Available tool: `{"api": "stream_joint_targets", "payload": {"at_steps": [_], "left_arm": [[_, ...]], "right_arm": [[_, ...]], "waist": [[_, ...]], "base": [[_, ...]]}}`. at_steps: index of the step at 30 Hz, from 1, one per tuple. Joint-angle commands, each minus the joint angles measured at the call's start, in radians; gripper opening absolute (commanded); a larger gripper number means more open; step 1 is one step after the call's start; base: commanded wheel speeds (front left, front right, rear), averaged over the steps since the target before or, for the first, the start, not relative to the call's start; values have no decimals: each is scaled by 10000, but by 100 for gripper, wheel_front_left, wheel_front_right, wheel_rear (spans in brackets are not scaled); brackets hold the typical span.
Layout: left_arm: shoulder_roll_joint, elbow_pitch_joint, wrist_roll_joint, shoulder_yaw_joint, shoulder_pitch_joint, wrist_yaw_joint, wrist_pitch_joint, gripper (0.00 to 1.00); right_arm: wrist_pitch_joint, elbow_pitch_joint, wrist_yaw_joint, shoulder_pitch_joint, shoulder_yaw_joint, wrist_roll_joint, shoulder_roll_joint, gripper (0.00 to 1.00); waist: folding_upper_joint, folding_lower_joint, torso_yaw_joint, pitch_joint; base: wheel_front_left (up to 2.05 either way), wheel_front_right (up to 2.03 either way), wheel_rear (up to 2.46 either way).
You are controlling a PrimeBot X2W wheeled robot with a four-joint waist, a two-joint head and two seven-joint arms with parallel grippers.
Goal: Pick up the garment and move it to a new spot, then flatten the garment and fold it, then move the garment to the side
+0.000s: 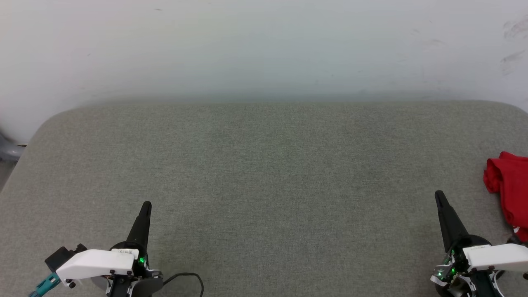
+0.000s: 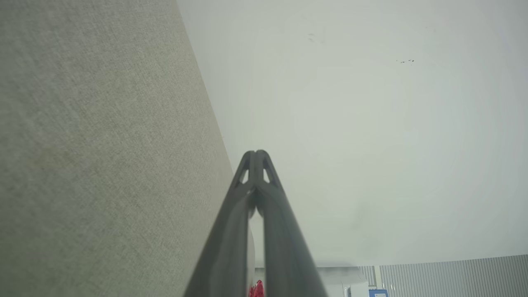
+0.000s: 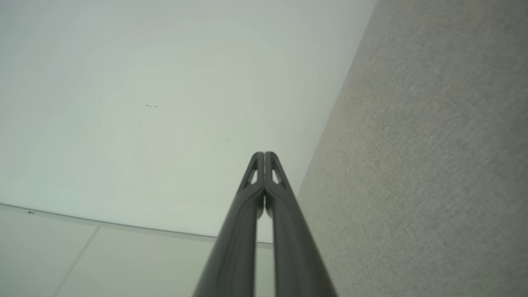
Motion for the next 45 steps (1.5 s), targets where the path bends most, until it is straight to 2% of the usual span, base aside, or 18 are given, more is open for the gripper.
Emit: {"api": "stream_joint_targets", "payload": {"at_steps": [1, 21, 45], "left_arm": [[-51, 0, -173, 78, -209, -79, 68, 0], [-242, 130, -1526, 413, -369, -287, 450, 0], [-247, 120, -1460, 416, -364, -275, 468, 0]], "right_arm": [[58, 46, -2, -158, -3, 214, -29, 0], [194, 547, -3, -517, -49, 1647, 21, 0], [244, 530, -3, -523, -134, 1514, 81, 0]], "waist": [[0, 0, -1, 5], [0, -1, -14, 89], [0, -1, -14, 89]], "base": [[0, 0, 0], [0, 0, 0], [0, 0, 0]]}}
